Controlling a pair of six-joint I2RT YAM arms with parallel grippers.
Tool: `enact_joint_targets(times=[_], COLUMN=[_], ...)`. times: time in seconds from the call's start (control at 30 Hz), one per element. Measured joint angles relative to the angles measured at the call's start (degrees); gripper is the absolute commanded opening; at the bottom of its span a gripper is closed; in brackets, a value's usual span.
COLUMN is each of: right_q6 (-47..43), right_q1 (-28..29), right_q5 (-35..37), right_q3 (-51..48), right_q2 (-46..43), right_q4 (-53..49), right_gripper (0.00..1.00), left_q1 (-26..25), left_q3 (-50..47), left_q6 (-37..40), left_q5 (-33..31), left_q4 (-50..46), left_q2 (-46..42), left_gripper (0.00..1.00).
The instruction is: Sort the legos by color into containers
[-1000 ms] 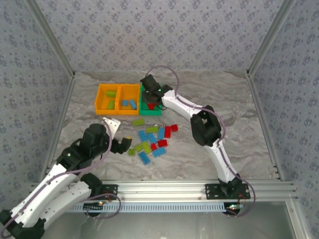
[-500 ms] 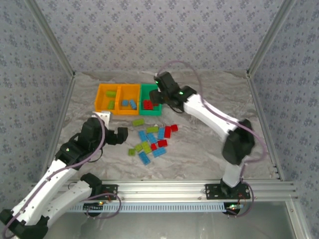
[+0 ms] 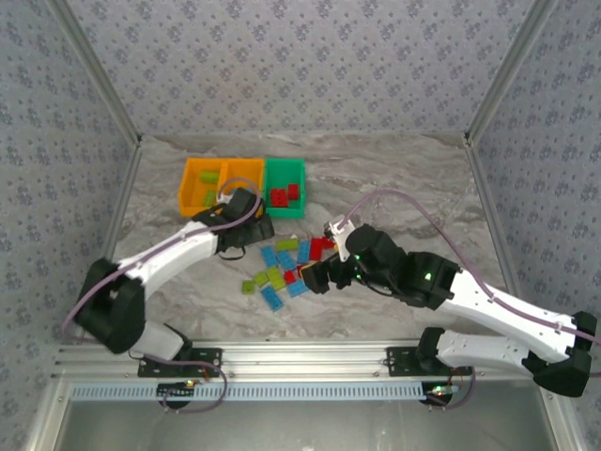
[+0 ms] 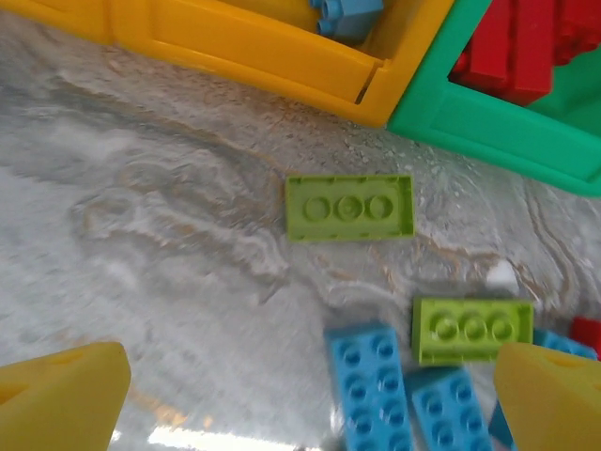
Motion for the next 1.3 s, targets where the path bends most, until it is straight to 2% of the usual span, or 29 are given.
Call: enact_joint_targets(times=[0.2,0.4,0.5,0.87,1.1,1.2,1.3], right_q6=[1.4,1.5,1.5,2.4,2.6,2.6,2.6], right_q1=[0.6,0.6,0.6,0.6,0.6,0.6,0.6], right_q5=[2.2,3.7,4.2,4.8,4.7,4.7,4.7], right_q3=[-0.6,-0.6,-0.6,-0.6,-0.6,-0.6,-0.6], right_q2=[0.0,0.0,0.0,-0.2,-0.2,-0.2,-0.2], right_q4=[-2.3,-2.8,-3.2,-3.5,-3.0,-2.3,-2.0], right_gripper=[1.00,1.00,1.00,1.00,1.00,1.00,1.00], left_q1=[-0.1,-0.1,-0.1,0.3,0.3,0.2,0.6], left_q3=[5.7,10.1,11.0,10.5,5.5,3.8,3.8], left_q6=[-2.1,-1.7,-1.5,-1.1,-1.0,-1.0,-0.3], left_q5=[-0.7,-1.0,-2.1,-4.0,-2.2,-2.9,-6.2], left_q4=[4.6,6.3,6.3,6.1,7.5,5.6,5.3], left_q2=[14.1,22.5,23.9,24.1,18.8,12.3,3.9], left_gripper=[0.99,0.99,0.91,0.57,0.54,0.54,0.54])
